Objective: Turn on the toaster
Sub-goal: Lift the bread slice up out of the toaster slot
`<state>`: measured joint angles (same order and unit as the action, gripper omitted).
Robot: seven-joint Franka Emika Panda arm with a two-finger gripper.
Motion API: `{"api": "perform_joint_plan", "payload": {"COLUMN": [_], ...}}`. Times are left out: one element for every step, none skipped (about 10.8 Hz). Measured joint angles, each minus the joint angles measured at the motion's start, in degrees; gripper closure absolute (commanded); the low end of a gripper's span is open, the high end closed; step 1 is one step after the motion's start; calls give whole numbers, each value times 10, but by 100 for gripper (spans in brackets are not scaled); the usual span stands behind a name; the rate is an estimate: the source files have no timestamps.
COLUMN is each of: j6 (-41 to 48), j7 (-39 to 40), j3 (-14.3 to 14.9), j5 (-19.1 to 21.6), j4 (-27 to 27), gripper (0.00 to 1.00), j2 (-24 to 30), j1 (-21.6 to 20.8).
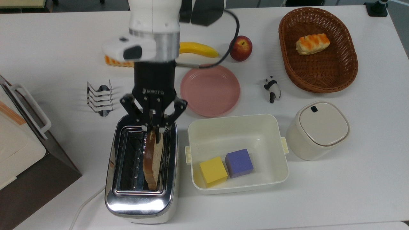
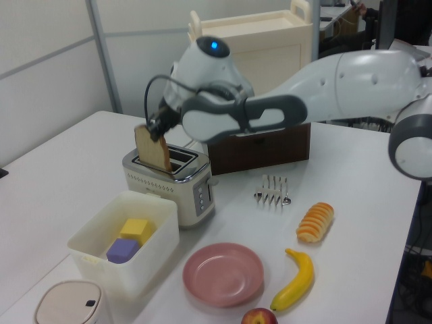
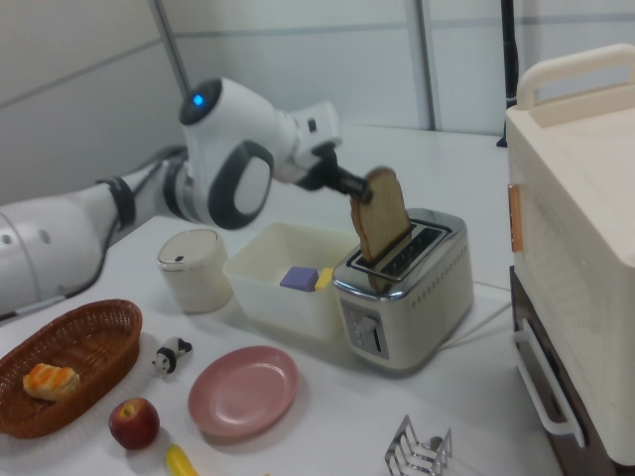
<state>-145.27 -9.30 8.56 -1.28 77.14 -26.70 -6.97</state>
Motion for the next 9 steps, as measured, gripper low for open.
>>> {"api": "perform_joint_plan", "payload": {"j6": [8, 23, 52, 92, 142, 212, 294, 362, 411], "j7": [-12, -29, -43, -49, -49, -38, 0, 44, 80], "j3": [0, 1, 1, 1, 1, 0, -1, -2, -3], "j5": [0, 1, 7, 26, 50, 62, 70, 77, 78], "j4": [-2, -3, -3, -3, -3, -3, 0, 4, 8], "gripper": [100, 100, 100, 100, 100, 100, 100, 100, 100], "j2": [21, 45, 69, 93, 117, 140, 156, 164, 165], "j1": [0, 0, 0, 0, 0, -1, -2, -7, -18]}}
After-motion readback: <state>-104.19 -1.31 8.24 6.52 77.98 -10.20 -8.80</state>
